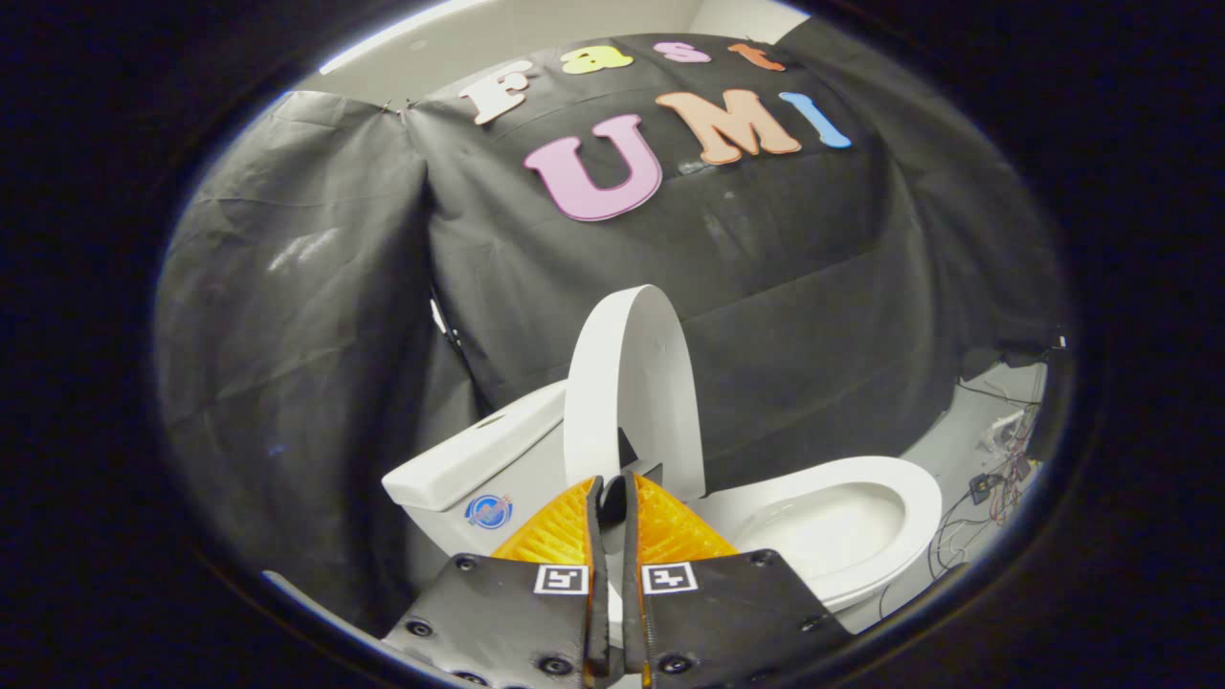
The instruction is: Open the toilet lid.
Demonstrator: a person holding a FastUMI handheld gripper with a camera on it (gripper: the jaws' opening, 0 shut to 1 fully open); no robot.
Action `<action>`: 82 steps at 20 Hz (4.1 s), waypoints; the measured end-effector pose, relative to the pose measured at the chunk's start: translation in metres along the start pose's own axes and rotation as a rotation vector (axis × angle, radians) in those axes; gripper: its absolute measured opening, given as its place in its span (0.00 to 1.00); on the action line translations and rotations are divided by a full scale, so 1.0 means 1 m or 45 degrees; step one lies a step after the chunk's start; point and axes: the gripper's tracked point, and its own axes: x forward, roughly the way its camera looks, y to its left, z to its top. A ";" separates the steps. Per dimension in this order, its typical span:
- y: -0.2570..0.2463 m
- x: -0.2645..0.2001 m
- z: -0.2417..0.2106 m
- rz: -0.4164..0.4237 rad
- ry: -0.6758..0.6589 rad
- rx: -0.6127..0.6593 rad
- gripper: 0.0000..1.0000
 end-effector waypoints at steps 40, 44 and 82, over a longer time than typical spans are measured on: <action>0.074 0.027 0.054 0.241 -0.090 -0.171 0.75; 0.041 0.017 0.093 0.203 -0.158 -0.210 0.86; -0.311 -0.124 0.190 0.084 -0.235 -0.655 0.87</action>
